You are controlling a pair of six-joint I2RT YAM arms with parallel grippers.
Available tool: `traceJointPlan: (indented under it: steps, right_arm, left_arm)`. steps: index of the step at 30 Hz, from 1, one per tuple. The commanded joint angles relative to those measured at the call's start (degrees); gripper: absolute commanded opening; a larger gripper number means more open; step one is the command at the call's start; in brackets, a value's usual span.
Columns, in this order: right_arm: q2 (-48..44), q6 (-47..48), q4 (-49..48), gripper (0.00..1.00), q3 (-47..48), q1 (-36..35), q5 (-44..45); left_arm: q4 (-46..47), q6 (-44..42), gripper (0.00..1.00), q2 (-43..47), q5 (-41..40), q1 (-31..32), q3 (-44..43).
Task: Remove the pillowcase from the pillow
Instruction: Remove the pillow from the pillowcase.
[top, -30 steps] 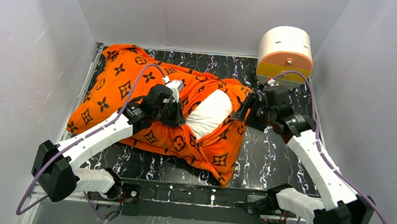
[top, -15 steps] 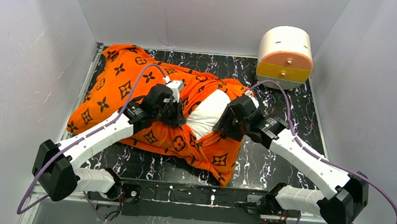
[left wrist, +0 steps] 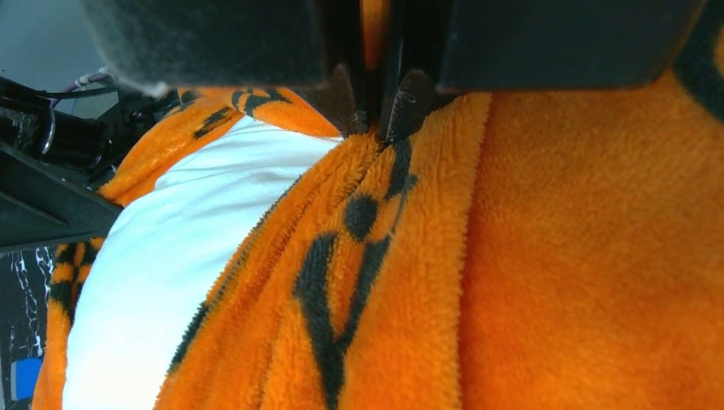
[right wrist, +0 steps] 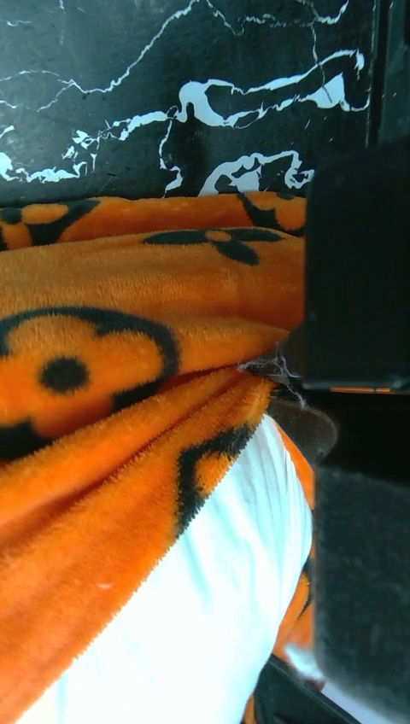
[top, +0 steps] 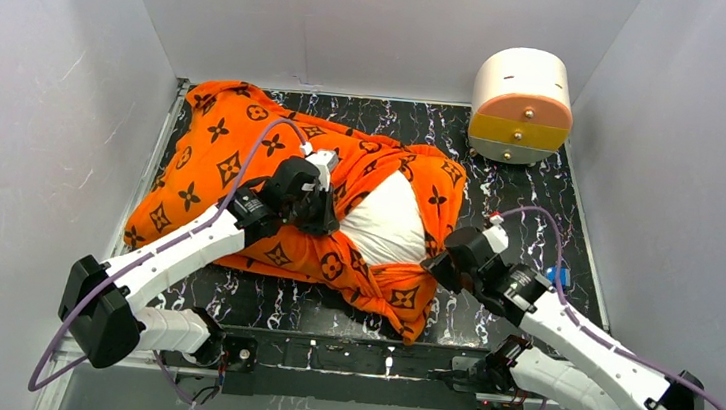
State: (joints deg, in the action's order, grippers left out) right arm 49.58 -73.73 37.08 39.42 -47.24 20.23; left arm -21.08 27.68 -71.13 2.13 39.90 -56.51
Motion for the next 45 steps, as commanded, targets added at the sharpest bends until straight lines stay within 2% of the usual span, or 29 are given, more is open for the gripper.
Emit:
traceJointPlan:
  steps: [1, 3, 6, 11, 16, 20, 21, 23, 25, 30, 32, 35, 37, 39, 41, 42, 45]
  right_arm:
    - [-1.8, -3.8, 9.4, 0.00, -8.4, 1.8, 7.2]
    - [0.6, -3.6, 5.3, 0.00, -9.9, 1.8, 6.2]
    - [6.0, -1.0, -0.5, 0.00, -8.8, 1.8, 4.1]
    - [10.3, 2.6, -4.5, 0.00, -6.4, 1.8, 1.8]
    - [6.5, 3.0, -5.4, 0.00, -6.8, 1.8, 3.0]
    - [1.9, 2.0, -5.6, 0.00, -7.8, 1.8, 4.7]
    - [-0.5, 0.1, -6.7, 0.00, -9.0, 1.8, 5.0]
    - [-2.6, -2.1, -8.4, 0.00, -11.0, 1.8, 4.1]
    - [-4.6, -4.4, -10.3, 0.00, -13.1, 1.8, 3.5]
    - [-6.3, -6.0, -12.2, 0.00, -15.3, 1.8, 3.1]
    - [-6.1, -5.9, -12.5, 0.00, -15.2, 1.8, 3.1]
    - [-6.3, -5.6, -11.9, 0.00, -14.6, 1.8, 3.5]
    - [-6.5, -5.5, -11.5, 0.00, -14.5, 1.8, 4.0]
    - [-6.9, -5.2, -11.3, 0.00, -14.4, 1.9, 4.4]
    - [-7.0, -4.6, -11.3, 0.00, -14.3, 1.9, 4.2]
    - [-7.0, -4.1, -11.5, 0.00, -14.3, 1.9, 3.8]
    - [-6.7, -2.8, -10.6, 0.00, -13.7, 1.9, 2.8]
  left_arm:
    - [-7.5, -3.3, 0.00, -1.0, -7.2, -1.1, -1.7]
    - [-7.2, -5.1, 0.00, -1.0, -4.6, -1.1, -2.5]
    - [-6.7, -7.7, 0.31, 0.0, 0.5, -1.1, -4.7]
    - [-6.1, -13.6, 0.61, 1.7, 1.8, 0.2, -13.0]
    - [-7.0, -17.4, 0.70, -1.1, 3.3, 3.0, -20.8]
    - [-7.2, -20.5, 0.77, -5.0, 1.9, 10.6, -26.7]
    - [-7.8, -23.2, 0.77, -8.8, 5.3, 13.9, -30.1]
    - [-9.7, -29.3, 0.78, -12.1, 8.8, 15.1, -30.1]
    - [-9.9, -38.2, 0.81, -13.8, 12.4, 15.8, -26.2]
    - [-9.3, -51.7, 0.82, -20.1, 12.8, 16.3, -25.0]
    - [-9.6, -56.3, 0.86, -23.2, 11.9, 16.8, -23.5]
    - [-7.9, -57.4, 0.81, -26.6, 1.7, 17.0, -20.9]
    - [-5.2, -56.2, 0.75, -28.8, -8.2, 17.0, -19.4]
    - [-3.3, -53.6, 0.64, -31.9, -17.8, 17.0, -19.3]
    - [-4.6, -52.8, 0.53, -35.3, -19.7, 17.0, -19.9]
    - [-5.2, -52.0, 0.45, -36.6, -19.5, 17.0, -20.2]
    - [-5.0, -48.1, 0.06, -37.1, -18.1, 17.0, -20.0]
